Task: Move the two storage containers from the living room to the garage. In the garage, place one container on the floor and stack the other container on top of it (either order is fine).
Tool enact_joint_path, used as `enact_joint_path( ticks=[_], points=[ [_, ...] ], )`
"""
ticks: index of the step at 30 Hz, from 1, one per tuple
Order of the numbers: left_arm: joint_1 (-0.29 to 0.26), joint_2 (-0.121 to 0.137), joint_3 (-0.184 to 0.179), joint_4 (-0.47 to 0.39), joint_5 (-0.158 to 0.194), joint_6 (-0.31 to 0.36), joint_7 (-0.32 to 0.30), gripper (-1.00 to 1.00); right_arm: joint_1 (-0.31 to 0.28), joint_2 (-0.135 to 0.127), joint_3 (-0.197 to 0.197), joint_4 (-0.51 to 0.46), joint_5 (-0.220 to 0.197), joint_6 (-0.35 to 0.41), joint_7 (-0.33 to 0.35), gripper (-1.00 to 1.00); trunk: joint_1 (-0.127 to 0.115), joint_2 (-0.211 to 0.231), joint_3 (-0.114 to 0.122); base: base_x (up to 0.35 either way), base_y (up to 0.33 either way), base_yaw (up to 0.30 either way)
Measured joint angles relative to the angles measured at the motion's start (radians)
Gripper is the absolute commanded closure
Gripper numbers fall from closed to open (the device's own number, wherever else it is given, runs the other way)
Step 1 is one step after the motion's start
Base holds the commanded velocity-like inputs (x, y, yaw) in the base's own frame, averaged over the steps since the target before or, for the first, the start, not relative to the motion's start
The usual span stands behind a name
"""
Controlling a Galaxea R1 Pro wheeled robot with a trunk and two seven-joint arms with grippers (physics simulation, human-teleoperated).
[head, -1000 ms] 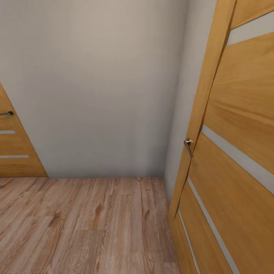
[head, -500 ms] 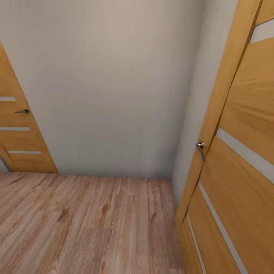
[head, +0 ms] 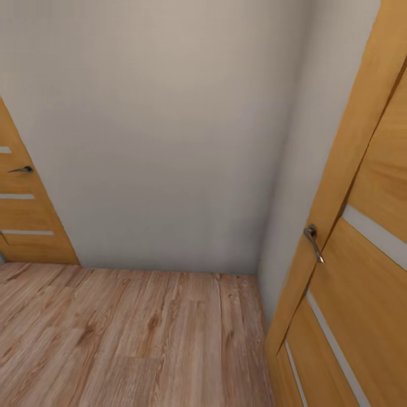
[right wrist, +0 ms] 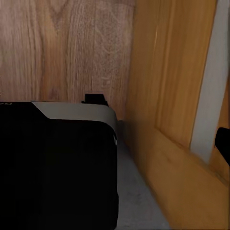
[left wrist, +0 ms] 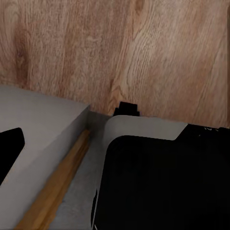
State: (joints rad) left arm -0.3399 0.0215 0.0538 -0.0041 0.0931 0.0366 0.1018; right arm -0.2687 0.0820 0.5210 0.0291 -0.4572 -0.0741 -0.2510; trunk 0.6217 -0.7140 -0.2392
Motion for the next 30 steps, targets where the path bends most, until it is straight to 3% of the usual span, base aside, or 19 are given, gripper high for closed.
enact_joint_path(
  ticks=[12,30],
  points=[
    [0.0,-0.001,0.0,0.0,0.0,0.0,0.001,-1.0,0.001,0.0,0.0,0.0,0.0,-0.001,0.0,-1.0,0.0,0.0,0.0,0.124,0.0,0.188],
    [0.0,0.0,0.0,0.0,0.0,0.0,0.0,-1.0,0.0,0.002,0.0,0.0,0.0,-0.001,0.0,-1.0,0.0,0.0,0.0,0.314,0.0,0.037]
  ],
)
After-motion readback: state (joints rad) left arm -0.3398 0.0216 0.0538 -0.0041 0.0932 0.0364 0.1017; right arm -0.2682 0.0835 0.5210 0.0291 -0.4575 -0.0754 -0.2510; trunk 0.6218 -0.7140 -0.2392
